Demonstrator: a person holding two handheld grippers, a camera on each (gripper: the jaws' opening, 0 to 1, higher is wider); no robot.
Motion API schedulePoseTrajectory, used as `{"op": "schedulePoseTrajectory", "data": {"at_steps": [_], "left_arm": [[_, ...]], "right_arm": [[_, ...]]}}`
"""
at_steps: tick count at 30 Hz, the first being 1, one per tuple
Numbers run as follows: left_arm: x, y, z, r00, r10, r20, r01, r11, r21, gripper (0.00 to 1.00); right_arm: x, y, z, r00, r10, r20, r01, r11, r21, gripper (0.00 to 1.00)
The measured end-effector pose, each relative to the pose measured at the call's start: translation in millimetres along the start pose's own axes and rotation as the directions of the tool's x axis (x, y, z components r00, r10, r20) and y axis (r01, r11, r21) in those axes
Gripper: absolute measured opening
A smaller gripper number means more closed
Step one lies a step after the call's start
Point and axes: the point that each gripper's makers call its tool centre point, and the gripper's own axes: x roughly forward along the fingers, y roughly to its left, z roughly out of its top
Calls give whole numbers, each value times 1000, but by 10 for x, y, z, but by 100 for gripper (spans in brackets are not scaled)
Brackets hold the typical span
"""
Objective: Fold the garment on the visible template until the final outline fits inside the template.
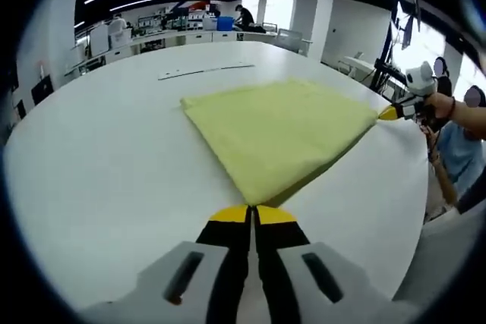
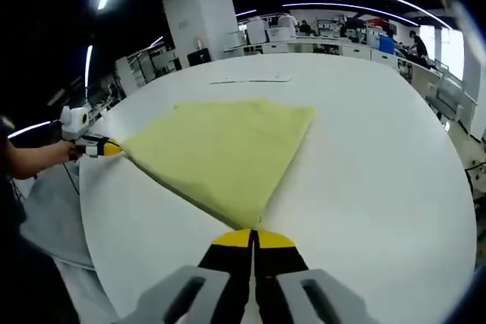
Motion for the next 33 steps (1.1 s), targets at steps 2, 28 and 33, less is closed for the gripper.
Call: {"op": "schedulePoseTrajectory", "data": {"at_steps": [2, 28, 33], "left_arm": [[-10, -9, -17, 1000, 0, -5, 0, 1000, 1, 0], [-132, -124, -196, 1000, -18, -22, 17, 999, -37, 0], [-161, -128, -199, 999, -23, -37, 19, 994, -108, 0]], "right_arm": [[-10, 11, -22, 1000, 0, -4, 0, 1000, -3, 0], [-135, 118, -177, 1000, 4, -16, -3, 999, 35, 0], [-131, 124, -117, 1000, -7, -2, 7, 999, 52, 0]]}}
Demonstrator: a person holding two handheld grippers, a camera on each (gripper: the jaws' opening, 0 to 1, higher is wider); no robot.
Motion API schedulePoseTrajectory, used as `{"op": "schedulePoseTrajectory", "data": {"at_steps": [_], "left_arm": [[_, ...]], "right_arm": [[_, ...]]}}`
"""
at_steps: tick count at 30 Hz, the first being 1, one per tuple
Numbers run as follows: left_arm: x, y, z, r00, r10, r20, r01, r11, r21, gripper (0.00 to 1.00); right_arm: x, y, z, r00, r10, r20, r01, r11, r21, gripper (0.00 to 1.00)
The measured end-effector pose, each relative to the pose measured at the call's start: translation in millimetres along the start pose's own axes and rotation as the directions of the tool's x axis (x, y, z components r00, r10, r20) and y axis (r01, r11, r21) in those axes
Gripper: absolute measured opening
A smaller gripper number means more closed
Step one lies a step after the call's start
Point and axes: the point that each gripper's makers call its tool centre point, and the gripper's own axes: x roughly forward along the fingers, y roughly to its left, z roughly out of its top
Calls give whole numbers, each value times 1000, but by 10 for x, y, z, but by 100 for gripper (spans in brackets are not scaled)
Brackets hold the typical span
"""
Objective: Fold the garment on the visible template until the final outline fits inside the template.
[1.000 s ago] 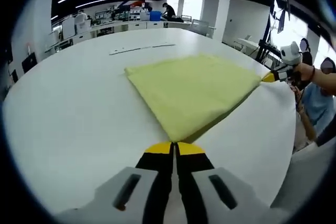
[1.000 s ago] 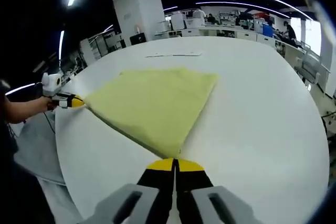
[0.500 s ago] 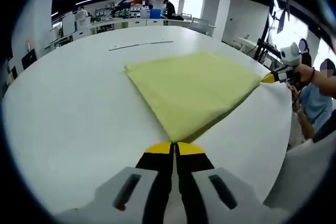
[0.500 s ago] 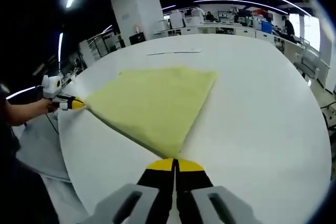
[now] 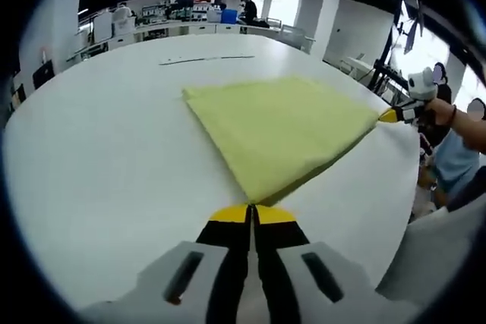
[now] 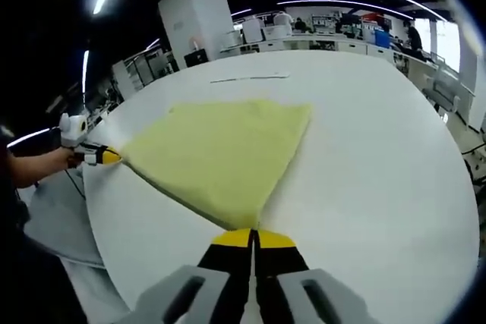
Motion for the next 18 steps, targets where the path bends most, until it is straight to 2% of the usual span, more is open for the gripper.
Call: {"op": "schedulePoseTrajectory", "data": {"at_steps": [1, 3, 7, 9, 14, 18], "left_arm": [[-17, -1, 38, 1000, -1, 19, 2, 1000, -14, 3], [-43, 1, 82, 999, 3, 32, -2, 1000, -27, 12], [-110, -35, 210, 998, -2, 55, 4, 1000, -31, 24], [-142, -45, 315, 995, 2, 98, -1, 1000, -15, 31], [-221, -95, 447, 992, -1, 127, 8, 998, -55, 49], [-309, -133, 528, 990, 2, 141, 6, 998, -55, 60]], "right_arm": [[-3, -6, 18, 1000, -6, 3, 6, 1000, 2, 0], [-14, -23, 51, 1000, -16, 11, 16, 1000, 13, 7], [-53, -29, 148, 999, -36, 26, 35, 999, 21, 27], [-77, -3, 208, 999, -37, 36, 36, 999, 20, 36], [-154, 165, 380, 998, -13, 61, 14, 1000, -2, 55], [-235, 268, 528, 996, -11, 92, 13, 1000, -14, 68]]}}
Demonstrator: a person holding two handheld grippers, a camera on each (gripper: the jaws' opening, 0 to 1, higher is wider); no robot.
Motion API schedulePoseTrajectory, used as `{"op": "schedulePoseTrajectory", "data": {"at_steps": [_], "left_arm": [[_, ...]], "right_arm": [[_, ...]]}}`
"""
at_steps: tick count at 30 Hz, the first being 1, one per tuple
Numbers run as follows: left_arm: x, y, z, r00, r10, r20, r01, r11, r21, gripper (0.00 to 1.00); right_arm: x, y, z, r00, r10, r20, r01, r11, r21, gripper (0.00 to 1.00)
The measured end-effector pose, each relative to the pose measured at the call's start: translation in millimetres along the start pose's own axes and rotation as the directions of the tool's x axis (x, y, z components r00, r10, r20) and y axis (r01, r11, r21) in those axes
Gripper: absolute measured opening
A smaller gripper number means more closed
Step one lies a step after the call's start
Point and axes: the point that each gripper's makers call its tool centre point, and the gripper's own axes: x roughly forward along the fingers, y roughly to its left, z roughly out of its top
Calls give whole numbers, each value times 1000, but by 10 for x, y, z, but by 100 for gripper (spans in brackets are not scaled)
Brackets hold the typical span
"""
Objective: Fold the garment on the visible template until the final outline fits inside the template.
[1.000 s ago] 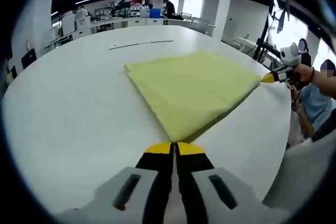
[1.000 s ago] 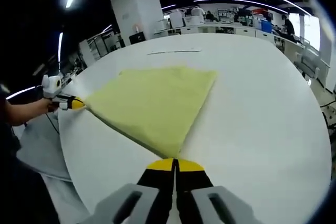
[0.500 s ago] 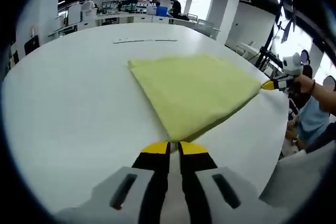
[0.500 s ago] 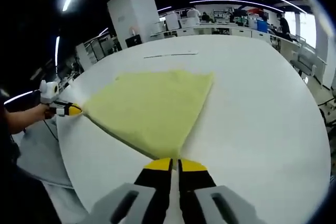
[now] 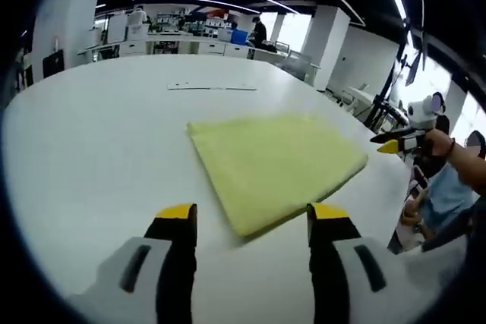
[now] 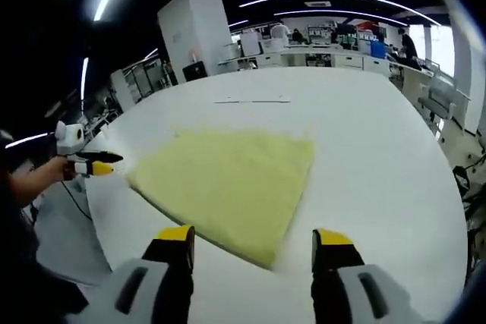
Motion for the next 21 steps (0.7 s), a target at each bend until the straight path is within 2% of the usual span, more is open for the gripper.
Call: {"op": "schedulePoseTrajectory", "data": {"at_steps": [3, 5, 8, 11, 14, 18, 21], "left_arm": [[-36, -57, 54, 1000, -22, 3, 22, 999, 31, 68], [-68, -68, 88, 1000, -7, 5, 6, 999, 54, 75], [-105, -77, 142, 1000, -3, 25, 2, 999, 32, 79], [-125, -96, 146, 1000, -4, 29, 4, 1000, 12, 85], [-153, -133, 114, 1000, 7, 2, -7, 999, 49, 92], [-186, -166, 154, 1000, 10, 14, -11, 999, 49, 99], [-207, -185, 168, 1000, 16, 20, -18, 998, 58, 99]], "right_arm": [[-60, 145, 101, 1000, 28, 15, -28, 1000, -5, 74], [-98, 254, 151, 999, 45, 22, -44, 999, -31, 77], [-125, 332, 189, 999, 41, 27, -39, 998, -46, 85], [-134, 430, 264, 997, 49, 55, -43, 994, -96, 91], [-120, 485, 297, 995, 71, 64, -64, 992, -111, 96], [-121, 500, 320, 995, 55, 79, -46, 993, -111, 99], [-140, 474, 330, 995, 33, 96, -23, 995, -101, 100]]}}
